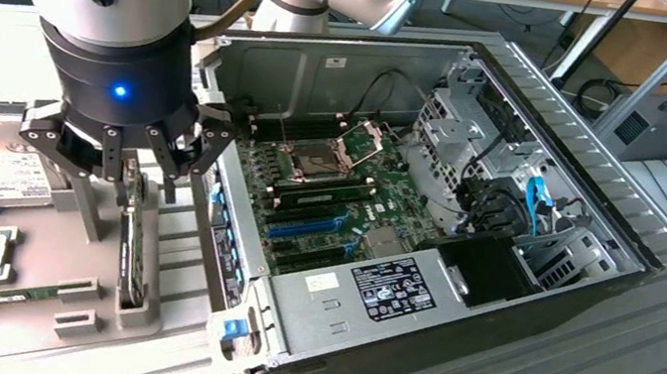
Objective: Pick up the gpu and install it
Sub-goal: 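Pick up the gpu and move the gpu toward the slot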
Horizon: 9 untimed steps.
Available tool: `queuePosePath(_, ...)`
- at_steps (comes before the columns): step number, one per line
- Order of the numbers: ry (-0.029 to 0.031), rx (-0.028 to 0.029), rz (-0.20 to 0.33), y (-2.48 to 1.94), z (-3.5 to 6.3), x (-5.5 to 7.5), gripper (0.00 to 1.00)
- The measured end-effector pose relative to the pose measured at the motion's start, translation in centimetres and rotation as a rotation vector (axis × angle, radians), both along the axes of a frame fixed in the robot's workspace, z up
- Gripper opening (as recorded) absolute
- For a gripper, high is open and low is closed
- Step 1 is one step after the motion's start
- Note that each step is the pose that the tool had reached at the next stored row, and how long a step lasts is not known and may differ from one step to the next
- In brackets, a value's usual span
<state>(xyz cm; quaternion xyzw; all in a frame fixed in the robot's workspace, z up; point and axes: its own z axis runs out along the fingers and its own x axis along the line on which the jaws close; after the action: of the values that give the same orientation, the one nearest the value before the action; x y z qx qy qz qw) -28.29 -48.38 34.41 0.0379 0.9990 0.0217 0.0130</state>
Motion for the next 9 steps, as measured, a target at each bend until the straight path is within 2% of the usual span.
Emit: queuePosePath(9,-0.0001,0.0001,0.000,0.00,-0.24,0.00,0.42)
